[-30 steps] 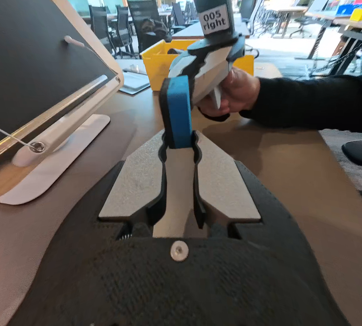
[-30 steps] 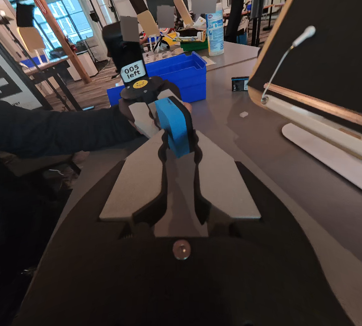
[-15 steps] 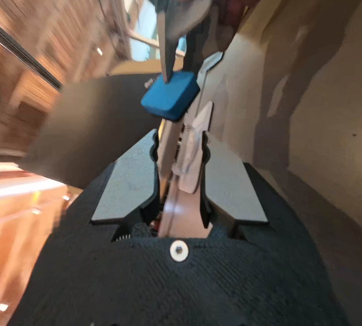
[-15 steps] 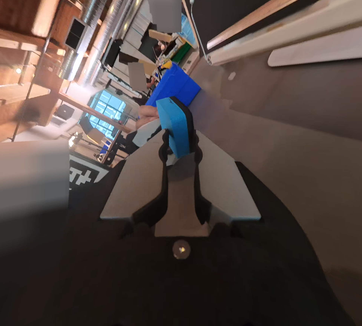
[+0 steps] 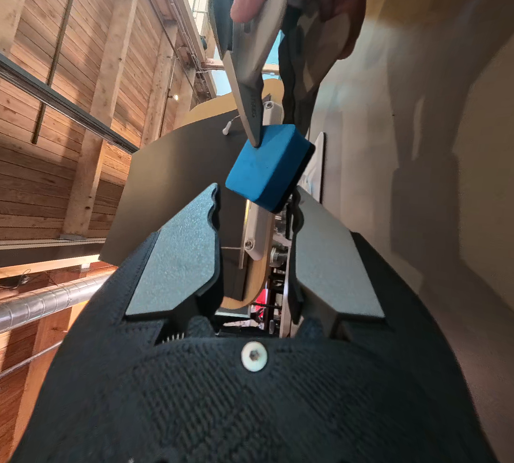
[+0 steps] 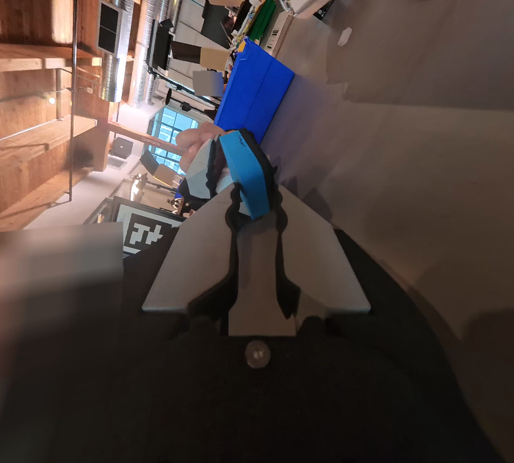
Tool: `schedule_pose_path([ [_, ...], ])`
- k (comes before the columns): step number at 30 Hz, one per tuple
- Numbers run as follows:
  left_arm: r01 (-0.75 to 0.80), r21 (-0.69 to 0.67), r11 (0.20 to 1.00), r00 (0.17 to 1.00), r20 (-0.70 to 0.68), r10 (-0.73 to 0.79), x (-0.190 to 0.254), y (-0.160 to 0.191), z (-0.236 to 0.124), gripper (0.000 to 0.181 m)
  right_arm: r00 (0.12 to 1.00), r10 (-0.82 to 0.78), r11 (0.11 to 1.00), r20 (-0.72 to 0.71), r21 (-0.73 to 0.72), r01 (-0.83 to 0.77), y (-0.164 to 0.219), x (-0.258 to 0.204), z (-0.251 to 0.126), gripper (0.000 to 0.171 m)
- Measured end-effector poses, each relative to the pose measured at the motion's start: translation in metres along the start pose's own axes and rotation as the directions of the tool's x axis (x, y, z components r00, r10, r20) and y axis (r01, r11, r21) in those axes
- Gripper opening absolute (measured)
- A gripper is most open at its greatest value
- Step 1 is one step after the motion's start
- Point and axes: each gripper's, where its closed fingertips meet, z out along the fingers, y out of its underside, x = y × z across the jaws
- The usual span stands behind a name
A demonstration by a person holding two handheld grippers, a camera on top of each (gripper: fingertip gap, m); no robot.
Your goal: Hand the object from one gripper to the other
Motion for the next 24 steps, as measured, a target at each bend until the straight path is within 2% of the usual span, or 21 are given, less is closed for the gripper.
schedule_pose_path([
  [4, -0.039, 0.032, 0.999, 0.999, 0.012, 0.039, -0.001, -0.008, -0.002, 0.039, 0.998, 0.027, 1.0, 0.06, -0.006, -0.026, 0.001, -0.005, 0.0, 0.02],
  [6, -0.027, 0.035, 0.999, 1.0, 0.008, 0.027, -0.002, -0.01, -0.003, 0.036, 0.998, -0.012, 1.0, 0.063, -0.014, 0.012, 0.001, -0.007, 0.0, 0.02],
  [8, 0.106, 0.015, 0.994, 0.994, -0.04, -0.106, -0.005, -0.009, -0.002, 0.034, 0.994, -0.089, 0.996, 0.057, -0.017, 0.09, 0.0, -0.01, -0.001, 0.021],
  [11, 0.338, 0.01, 0.941, 0.936, -0.105, -0.335, -0.012, -0.007, -0.003, 0.032, 0.981, -0.178, 0.984, 0.072, -0.006, 0.179, -0.001, -0.021, 0.0, 0.024],
  [16, 0.362, 0.0, 0.932, 0.926, -0.113, -0.36, -0.014, -0.002, -0.005, 0.031, 0.958, -0.282, 0.959, 0.056, -0.01, 0.283, 0.0, -0.025, 0.003, 0.028],
  [18, 0.353, -0.002, 0.936, 0.931, -0.093, -0.352, -0.018, -0.002, -0.005, 0.03, 0.953, -0.294, 0.956, 0.077, 0.011, 0.294, -0.002, -0.028, 0.001, 0.043],
  [21, 0.376, -0.016, 0.926, 0.923, -0.081, -0.376, -0.021, 0.003, -0.005, 0.029, 0.936, -0.339, 0.94, 0.089, 0.063, 0.335, -0.01, -0.035, -0.006, 0.051],
  [24, 0.493, -0.022, 0.87, 0.865, -0.1, -0.493, -0.024, 0.006, -0.006, 0.028, 0.906, -0.418, 0.906, 0.074, 0.111, 0.409, -0.016, -0.043, -0.011, 0.064],
])
